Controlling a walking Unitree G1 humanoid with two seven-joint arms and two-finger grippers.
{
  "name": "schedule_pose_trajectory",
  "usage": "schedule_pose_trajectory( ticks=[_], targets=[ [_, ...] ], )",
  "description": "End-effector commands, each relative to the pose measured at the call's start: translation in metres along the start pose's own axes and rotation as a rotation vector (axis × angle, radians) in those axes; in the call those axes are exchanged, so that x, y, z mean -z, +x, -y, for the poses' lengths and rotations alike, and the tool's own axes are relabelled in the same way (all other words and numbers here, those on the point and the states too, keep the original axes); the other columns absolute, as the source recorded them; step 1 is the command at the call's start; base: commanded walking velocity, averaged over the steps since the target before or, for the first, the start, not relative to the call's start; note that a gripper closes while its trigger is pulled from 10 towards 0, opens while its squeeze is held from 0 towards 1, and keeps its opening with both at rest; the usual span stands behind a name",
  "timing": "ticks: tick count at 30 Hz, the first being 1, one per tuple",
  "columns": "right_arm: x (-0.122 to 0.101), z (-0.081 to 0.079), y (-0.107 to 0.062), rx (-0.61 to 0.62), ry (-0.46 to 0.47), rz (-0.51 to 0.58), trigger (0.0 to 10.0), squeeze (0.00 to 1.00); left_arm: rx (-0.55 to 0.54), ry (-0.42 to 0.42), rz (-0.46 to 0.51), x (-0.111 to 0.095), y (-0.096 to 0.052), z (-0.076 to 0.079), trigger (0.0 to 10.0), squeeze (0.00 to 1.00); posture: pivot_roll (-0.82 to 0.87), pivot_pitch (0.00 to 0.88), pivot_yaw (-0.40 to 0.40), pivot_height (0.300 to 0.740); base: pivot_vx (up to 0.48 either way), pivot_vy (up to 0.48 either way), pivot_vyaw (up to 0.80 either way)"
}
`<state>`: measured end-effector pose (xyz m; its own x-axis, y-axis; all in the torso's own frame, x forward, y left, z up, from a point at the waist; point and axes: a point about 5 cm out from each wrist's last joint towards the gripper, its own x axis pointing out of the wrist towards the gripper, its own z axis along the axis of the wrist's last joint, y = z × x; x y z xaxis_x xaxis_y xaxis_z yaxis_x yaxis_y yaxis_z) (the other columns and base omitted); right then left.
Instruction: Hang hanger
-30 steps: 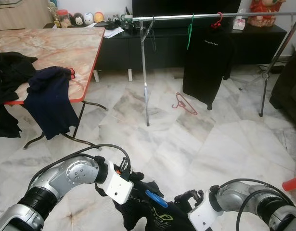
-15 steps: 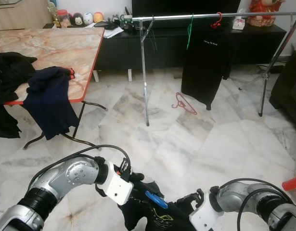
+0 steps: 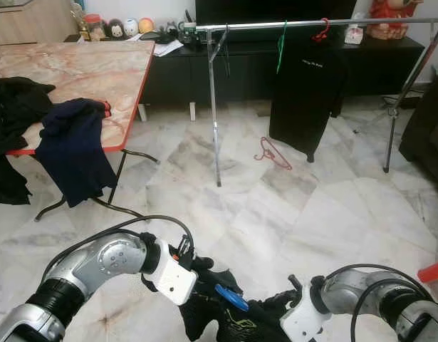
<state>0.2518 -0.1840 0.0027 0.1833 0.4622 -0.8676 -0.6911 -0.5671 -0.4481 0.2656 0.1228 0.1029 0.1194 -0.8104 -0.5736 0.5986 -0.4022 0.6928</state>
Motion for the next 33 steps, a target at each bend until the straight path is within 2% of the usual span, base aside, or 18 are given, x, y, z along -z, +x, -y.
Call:
schedule_pose_trajectory(
  ticks=[1,21,25,33],
  targets=[
    [0.000,0.003,0.000,0.001,-0.014,-0.001,0.0,0.00,-0.023,0.020,0.015,-0.004,-0.003,-0.007,10.0,0.00,-0.04,0.000,0.002,0.740,0.000,0.000,0.00],
    [0.003,-0.002,-0.002,0.013,0.040,-0.007,0.0,0.00,-0.030,-0.003,-0.010,0.001,-0.004,-0.003,10.0,0.00,-0.04,0.004,0.001,0.740,0.000,0.000,0.00],
    [0.006,-0.003,-0.005,0.006,0.043,-0.021,0.0,0.00,-0.039,-0.037,-0.075,0.011,-0.005,0.003,10.0,0.00,-0.05,0.005,0.001,0.740,0.000,0.000,0.00],
    [0.013,-0.004,-0.012,-0.002,0.043,-0.039,0.0,0.00,-0.031,-0.079,-0.113,0.019,-0.005,0.015,10.0,0.00,-0.05,0.008,-0.002,0.740,0.000,0.000,0.00]
  ],
)
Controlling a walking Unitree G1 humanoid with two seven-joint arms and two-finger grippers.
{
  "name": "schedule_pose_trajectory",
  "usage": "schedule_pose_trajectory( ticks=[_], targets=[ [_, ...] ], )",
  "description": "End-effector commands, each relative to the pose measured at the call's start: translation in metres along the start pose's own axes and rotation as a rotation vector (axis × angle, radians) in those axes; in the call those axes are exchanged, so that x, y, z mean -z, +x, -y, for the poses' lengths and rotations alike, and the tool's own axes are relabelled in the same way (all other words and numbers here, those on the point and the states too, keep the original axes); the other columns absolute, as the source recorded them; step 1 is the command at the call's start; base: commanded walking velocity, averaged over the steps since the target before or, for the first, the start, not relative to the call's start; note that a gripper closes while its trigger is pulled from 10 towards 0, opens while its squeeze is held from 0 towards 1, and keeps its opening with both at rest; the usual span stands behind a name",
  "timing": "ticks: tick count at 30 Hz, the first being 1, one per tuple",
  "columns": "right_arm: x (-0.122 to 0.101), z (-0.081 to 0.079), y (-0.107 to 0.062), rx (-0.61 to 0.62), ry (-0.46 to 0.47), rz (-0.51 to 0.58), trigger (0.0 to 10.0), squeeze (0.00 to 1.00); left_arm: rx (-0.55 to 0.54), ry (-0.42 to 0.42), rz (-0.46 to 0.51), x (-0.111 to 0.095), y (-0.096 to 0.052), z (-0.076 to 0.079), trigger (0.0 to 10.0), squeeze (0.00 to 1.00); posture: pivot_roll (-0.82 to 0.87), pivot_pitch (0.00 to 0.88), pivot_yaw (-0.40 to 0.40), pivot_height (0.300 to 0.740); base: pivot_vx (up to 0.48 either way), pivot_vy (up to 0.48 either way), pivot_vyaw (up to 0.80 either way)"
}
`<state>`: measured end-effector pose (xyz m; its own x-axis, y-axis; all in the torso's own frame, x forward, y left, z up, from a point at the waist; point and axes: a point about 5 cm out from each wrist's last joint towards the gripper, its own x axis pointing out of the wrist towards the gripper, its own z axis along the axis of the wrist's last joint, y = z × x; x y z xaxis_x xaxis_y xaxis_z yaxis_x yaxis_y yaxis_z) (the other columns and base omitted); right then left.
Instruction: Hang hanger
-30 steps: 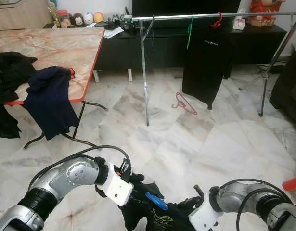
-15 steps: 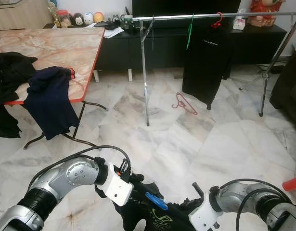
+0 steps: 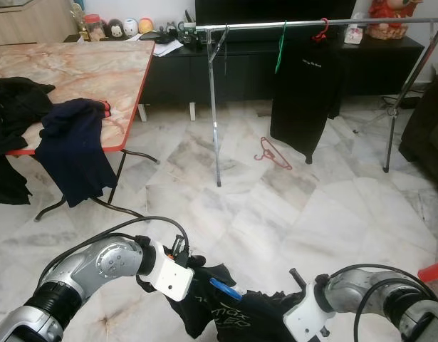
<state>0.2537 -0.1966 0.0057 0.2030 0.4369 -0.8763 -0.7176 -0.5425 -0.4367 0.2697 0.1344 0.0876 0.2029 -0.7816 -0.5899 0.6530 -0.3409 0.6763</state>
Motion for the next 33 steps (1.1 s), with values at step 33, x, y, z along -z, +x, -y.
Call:
schedule_pose_trajectory(
  ticks=[33],
  targets=[
    [0.024,0.004,-0.035,0.046,0.075,-0.052,0.0,0.00,-0.070,-0.277,-0.172,0.038,-0.021,0.035,10.0,0.00,-0.06,0.013,0.003,0.740,0.000,0.000,0.00]
  ],
)
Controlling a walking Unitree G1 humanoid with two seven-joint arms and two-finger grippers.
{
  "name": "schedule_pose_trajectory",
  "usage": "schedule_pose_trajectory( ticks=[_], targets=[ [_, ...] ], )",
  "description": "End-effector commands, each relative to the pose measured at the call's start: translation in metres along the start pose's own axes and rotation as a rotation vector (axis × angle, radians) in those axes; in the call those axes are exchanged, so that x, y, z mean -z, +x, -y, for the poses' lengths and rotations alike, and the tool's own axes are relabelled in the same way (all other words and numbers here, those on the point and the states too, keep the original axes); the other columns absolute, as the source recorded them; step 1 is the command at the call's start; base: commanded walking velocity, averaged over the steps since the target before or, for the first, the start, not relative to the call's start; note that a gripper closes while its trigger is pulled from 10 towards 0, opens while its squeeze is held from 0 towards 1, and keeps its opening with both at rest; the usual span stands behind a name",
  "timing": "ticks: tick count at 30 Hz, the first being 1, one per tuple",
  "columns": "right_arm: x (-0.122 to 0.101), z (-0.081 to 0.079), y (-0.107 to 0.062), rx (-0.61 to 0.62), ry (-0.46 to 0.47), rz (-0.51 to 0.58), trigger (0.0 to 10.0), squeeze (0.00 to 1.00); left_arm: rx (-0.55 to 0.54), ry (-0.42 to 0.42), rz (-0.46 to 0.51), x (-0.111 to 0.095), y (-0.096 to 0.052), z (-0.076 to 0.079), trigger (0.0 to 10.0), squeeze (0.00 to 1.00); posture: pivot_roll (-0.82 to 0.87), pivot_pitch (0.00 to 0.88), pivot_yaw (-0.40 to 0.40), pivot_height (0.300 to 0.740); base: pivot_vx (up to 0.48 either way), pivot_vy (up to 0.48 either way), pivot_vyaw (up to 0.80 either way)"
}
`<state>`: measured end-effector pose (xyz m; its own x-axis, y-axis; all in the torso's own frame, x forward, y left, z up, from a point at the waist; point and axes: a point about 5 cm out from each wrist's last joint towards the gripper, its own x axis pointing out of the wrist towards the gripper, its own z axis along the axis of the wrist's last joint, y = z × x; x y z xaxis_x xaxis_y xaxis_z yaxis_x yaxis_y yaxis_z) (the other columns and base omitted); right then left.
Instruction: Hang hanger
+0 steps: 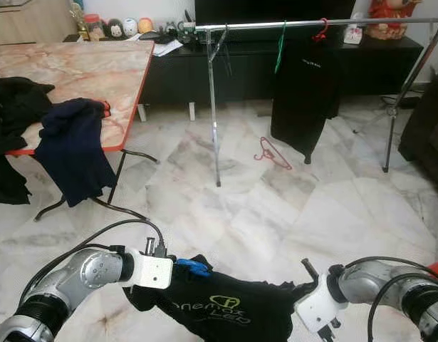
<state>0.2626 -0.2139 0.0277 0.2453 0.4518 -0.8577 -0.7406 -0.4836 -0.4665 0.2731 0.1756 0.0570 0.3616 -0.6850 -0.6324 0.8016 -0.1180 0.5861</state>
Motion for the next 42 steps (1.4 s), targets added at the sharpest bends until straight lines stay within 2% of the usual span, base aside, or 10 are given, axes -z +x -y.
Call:
schedule_pose_trajectory(
  ticks=[1,4,8,14,19,26,31,34,38,42],
  targets=[
    [0.010,-0.001,-0.010,0.001,0.023,-0.040,0.0,0.00,0.004,0.004,0.014,0.001,-0.007,0.002,10.0,0.00,-0.06,0.013,0.003,0.740,0.000,0.000,0.00],
    [0.009,0.005,-0.009,0.021,0.013,-0.043,0.0,0.00,0.098,0.137,0.019,-0.007,-0.003,0.008,10.0,0.00,-0.05,0.014,0.000,0.740,0.000,0.000,0.00],
    [0.005,0.013,-0.006,0.047,0.015,-0.019,0.0,0.00,0.114,0.162,0.032,-0.011,0.001,0.007,10.0,0.00,-0.05,0.015,0.002,0.740,0.000,0.000,0.00],
    [-0.002,0.032,-0.005,0.107,-0.005,0.014,0.0,0.00,0.142,0.150,-0.116,0.004,0.003,0.009,10.0,0.00,-0.05,0.022,0.003,0.740,0.000,0.000,0.00],
    [-0.005,0.037,-0.006,0.104,-0.036,0.018,0.0,0.00,0.126,0.070,-0.238,0.018,0.005,0.016,10.0,0.00,-0.06,0.028,0.006,0.740,0.000,0.000,0.00],
    [-0.011,0.034,-0.005,0.087,-0.043,0.059,0.0,0.00,0.020,-0.024,-0.263,0.022,0.006,0.010,10.0,0.00,-0.06,0.030,0.003,0.740,0.000,0.000,0.00],
    [-0.015,0.020,-0.004,0.028,-0.022,0.079,0.0,0.00,-0.121,-0.142,-0.248,0.022,0.006,-0.004,10.0,0.00,-0.06,0.032,0.001,0.740,0.000,0.000,0.00],
    [-0.019,0.001,0.000,-0.038,0.019,0.094,0.0,0.00,-0.250,-0.278,-0.168,0.017,0.005,-0.018,10.0,0.00,-0.07,0.032,-0.002,0.740,0.000,0.000,0.00],
    [-0.022,-0.021,0.005,-0.111,0.041,0.087,0.0,0.00,-0.235,-0.358,-0.007,0.003,0.004,-0.022,10.0,0.00,-0.07,0.036,-0.005,0.740,0.000,0.000,0.00],
    [-0.023,-0.033,0.008,-0.135,0.068,0.082,0.0,0.00,-0.206,-0.372,0.038,0.001,0.001,-0.022,10.0,0.00,-0.07,0.036,-0.006,0.740,0.000,0.000,0.00]
  ],
)
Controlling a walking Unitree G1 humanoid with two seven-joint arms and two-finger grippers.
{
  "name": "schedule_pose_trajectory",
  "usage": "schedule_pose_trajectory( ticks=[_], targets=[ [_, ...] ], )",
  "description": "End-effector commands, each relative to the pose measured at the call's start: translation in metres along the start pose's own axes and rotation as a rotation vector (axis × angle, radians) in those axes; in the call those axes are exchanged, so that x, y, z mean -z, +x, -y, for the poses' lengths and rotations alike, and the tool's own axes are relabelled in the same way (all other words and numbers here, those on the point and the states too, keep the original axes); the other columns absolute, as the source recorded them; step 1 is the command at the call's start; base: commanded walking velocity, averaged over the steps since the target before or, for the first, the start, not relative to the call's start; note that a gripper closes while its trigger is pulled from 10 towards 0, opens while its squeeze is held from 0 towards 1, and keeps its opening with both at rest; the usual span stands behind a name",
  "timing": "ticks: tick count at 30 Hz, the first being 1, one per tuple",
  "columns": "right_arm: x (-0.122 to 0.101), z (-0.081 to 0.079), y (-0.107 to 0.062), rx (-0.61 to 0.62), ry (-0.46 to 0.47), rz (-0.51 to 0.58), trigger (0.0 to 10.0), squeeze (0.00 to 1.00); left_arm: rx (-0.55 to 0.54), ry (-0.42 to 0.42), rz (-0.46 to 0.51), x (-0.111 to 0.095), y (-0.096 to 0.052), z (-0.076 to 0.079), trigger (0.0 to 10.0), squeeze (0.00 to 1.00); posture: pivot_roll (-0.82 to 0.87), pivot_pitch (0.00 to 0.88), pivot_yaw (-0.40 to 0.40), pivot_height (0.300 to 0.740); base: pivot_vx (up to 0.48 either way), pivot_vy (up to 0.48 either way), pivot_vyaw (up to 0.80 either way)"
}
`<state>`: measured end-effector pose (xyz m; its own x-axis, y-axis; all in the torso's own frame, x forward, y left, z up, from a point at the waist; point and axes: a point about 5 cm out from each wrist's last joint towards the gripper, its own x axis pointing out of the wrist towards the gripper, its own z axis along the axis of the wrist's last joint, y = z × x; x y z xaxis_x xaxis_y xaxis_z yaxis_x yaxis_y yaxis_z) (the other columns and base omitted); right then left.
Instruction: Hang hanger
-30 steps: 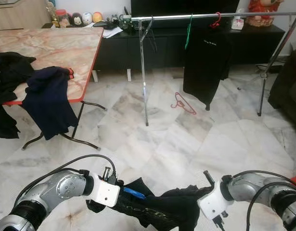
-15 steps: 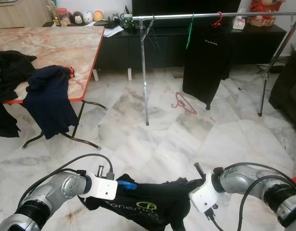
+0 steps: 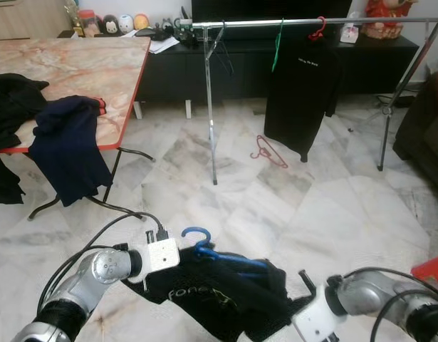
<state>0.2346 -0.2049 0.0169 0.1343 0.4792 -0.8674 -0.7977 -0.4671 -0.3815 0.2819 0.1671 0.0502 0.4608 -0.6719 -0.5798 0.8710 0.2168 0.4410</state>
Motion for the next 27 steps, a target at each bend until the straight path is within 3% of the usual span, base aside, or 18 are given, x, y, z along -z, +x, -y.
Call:
schedule_pose_trajectory(
  ticks=[1,4,7,8,13,15,21,27],
  targets=[
    [0.000,-0.015,0.004,-0.061,0.010,-0.009,0.0,0.00,-0.066,-0.025,0.074,-0.008,-0.012,-0.017,10.0,0.00,-0.07,0.036,-0.005,0.740,0.000,0.000,0.00],
    [0.000,-0.027,0.006,-0.082,0.055,-0.020,0.0,0.00,0.002,-0.102,0.146,-0.013,-0.018,-0.016,10.0,0.00,-0.07,0.031,-0.006,0.740,0.000,0.000,0.00],
    [0.004,-0.027,0.002,-0.085,0.044,-0.046,0.0,0.00,0.068,-0.092,0.144,-0.012,-0.023,-0.013,10.0,0.00,-0.07,0.030,-0.004,0.740,0.000,0.000,0.00],
    [0.010,-0.030,-0.004,-0.093,0.041,-0.071,0.0,0.00,0.156,-0.020,0.094,-0.008,-0.030,-0.008,10.0,0.00,-0.07,0.030,-0.003,0.740,0.000,0.000,0.00],
    [0.022,-0.024,-0.018,-0.084,0.036,-0.129,0.0,0.00,0.259,0.157,-0.046,0.005,-0.039,-0.002,10.0,0.00,-0.07,0.020,-0.004,0.740,0.000,0.000,0.00],
    [0.024,-0.023,-0.020,-0.084,0.031,-0.137,0.0,0.00,0.266,0.161,-0.051,0.006,-0.040,-0.001,10.0,0.00,-0.07,0.019,-0.003,0.740,0.000,0.000,0.00],
    [0.023,-0.020,-0.023,-0.081,0.021,-0.131,0.0,0.00,0.208,0.112,-0.031,0.009,-0.049,-0.008,10.0,0.00,-0.07,0.015,-0.002,0.740,0.000,0.000,0.00],
    [0.017,-0.025,-0.016,-0.097,0.027,-0.104,0.0,0.00,-0.020,-0.089,0.144,-0.001,-0.055,-0.033,10.0,0.00,-0.06,0.013,-0.007,0.740,0.000,0.000,0.00]
  ],
)
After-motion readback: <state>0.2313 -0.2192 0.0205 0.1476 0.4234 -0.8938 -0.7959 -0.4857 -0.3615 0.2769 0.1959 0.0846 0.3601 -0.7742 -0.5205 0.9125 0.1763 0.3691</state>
